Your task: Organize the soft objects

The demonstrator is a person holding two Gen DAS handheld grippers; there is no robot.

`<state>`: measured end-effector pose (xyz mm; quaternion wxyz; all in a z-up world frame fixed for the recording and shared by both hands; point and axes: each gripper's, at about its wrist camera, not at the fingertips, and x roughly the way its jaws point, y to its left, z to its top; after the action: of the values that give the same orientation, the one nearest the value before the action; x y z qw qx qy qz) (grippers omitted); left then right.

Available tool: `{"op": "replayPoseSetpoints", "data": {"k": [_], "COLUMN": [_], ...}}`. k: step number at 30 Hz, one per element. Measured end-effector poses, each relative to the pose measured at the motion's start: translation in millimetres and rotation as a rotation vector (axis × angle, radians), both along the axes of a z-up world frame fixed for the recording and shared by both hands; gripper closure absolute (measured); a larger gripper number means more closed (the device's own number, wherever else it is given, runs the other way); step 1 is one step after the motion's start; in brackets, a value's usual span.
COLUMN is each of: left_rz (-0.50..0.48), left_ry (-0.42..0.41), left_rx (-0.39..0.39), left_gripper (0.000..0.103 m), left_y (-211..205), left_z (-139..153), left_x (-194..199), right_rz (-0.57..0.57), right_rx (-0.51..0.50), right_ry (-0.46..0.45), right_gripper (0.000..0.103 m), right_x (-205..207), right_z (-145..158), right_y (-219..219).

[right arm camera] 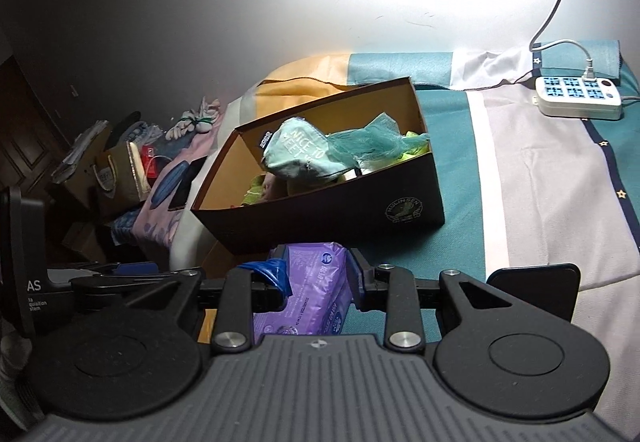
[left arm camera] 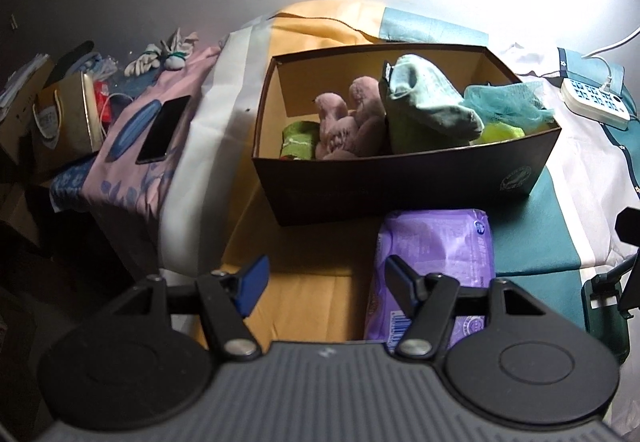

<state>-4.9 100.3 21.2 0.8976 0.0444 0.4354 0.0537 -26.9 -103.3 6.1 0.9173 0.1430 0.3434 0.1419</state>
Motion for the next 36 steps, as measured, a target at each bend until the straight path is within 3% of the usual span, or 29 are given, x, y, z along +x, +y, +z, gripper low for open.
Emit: {"op": "replayPoseSetpoints", "data": {"k": [8, 20, 31, 36], "left_rz": [-0.038, -0.065, -0.083, -0.099], "left_ry": [-0.011, 0.014, 0.041, 0.05], "left_rx": [0.006, 0.018, 0.009, -0.003], "left_gripper": [0.036, 0.035, 0.035, 0.035], "left_y": [5.9, 19.8, 30.0, 29.8], "left_z": [3.5, -9.7, -18.8, -20.7], "left_x": [13.0, 30.5, 39.2, 41.4], "right_rz": [-0.119, -0.185, -0.221, -0.203], "right_rx": [-0.07, -0.2, -0.166, -0.213], "right_ry": [0.048, 0.085, 0.121, 0.134], "right_gripper": [0.088, 0.086, 0.084, 0.083], "right_x": [1.4, 12.4, 17.1, 20.5], "right_z": [6.7, 0.8, -3.3, -5.2], "right_y": [16.0, 46.1, 58.9, 68.5]}}
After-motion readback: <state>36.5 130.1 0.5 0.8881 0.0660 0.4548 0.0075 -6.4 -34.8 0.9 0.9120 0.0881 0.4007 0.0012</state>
